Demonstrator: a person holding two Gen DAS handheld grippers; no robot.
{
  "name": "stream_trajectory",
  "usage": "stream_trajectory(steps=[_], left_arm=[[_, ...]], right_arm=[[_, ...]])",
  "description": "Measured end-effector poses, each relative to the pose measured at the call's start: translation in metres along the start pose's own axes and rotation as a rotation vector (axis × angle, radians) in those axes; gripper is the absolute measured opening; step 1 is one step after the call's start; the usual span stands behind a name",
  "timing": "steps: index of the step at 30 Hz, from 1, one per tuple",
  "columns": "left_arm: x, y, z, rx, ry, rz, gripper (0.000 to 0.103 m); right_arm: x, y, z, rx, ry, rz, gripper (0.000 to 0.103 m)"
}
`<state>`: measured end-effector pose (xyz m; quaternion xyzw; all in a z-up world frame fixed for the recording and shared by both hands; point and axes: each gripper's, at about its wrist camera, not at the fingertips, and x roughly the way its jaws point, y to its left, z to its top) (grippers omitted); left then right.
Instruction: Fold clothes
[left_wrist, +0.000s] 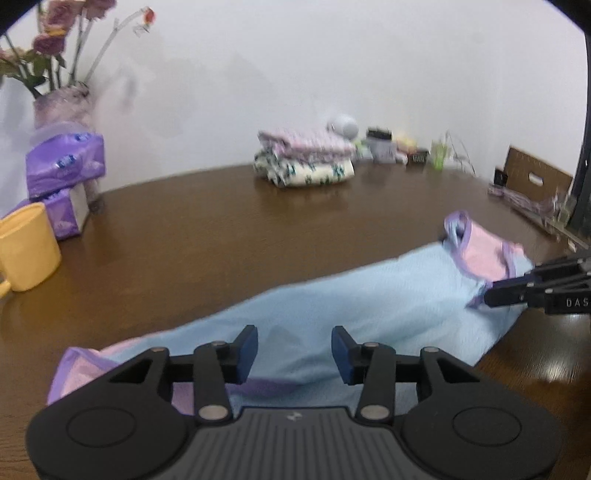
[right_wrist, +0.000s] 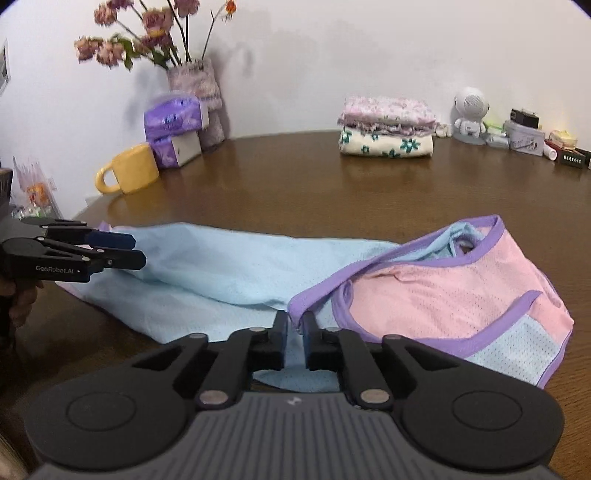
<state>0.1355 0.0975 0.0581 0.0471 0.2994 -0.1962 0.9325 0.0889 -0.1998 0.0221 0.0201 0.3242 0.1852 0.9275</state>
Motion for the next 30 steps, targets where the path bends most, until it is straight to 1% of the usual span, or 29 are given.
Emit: stream_trajectory(steps=[1,4,6,7,8,11,13,15,16,20,24,25,27,30], left_arm=[[-0.002,0.001,0.001,-0.002,-0.008,0.009,0.043],[0.001,0.002,0.000,-0.004,-0.001,0.031,0.039],[0.006,0.002,-0.002,0.001,0.021,0.026,0.030],[0.008,0.001,-0.004,0.004,0.031,0.025,0.028],[0.009,0.000,-0.006,0.007,0.039,0.029,0.028],[0.010,0.001,-0.012,0.007,0.056,0.049,0.029],[0.008,0.004,-0.016,-0.019,0.057,0.046,0.030],[0.007,0.009,-0.018,-0.046,0.056,0.039,0.031],[0.006,0.011,-0.019,-0.052,0.053,0.037,0.032],[0.004,0.012,-0.021,-0.049,0.047,0.042,0.033],[0.002,0.012,-0.019,-0.072,0.043,0.052,0.032],[0.000,0.009,-0.016,-0.078,0.029,0.044,0.032],[-0.002,0.000,-0.010,-0.064,0.000,0.005,0.034],[0.006,-0.023,-0.001,0.001,-0.016,-0.046,0.034]], right_arm=[[-0.003,-0.001,0.002,0.005,-0.014,0.003,0.017],[-0.008,0.000,0.011,-0.002,-0.072,0.007,0.019],[-0.004,0.003,0.017,-0.017,-0.098,0.014,0.019],[0.000,0.006,0.020,-0.028,-0.102,0.016,0.019],[0.005,0.009,0.022,-0.039,-0.100,0.017,0.019],[0.022,0.016,0.021,-0.081,-0.054,0.001,0.019],[0.033,0.020,0.021,-0.105,-0.021,-0.011,0.019],[0.037,0.018,0.015,-0.105,0.014,-0.038,0.019],[0.037,0.016,0.012,-0.101,0.018,-0.046,0.019],[0.032,0.010,0.006,-0.095,0.002,-0.073,0.019],[0.029,0.013,0.006,-0.100,-0.013,-0.047,0.019],[0.028,0.014,0.006,-0.101,-0.017,-0.040,0.019],[0.027,0.017,0.007,-0.108,-0.026,-0.025,0.019],[0.032,0.031,0.012,-0.156,-0.042,0.005,0.020]])
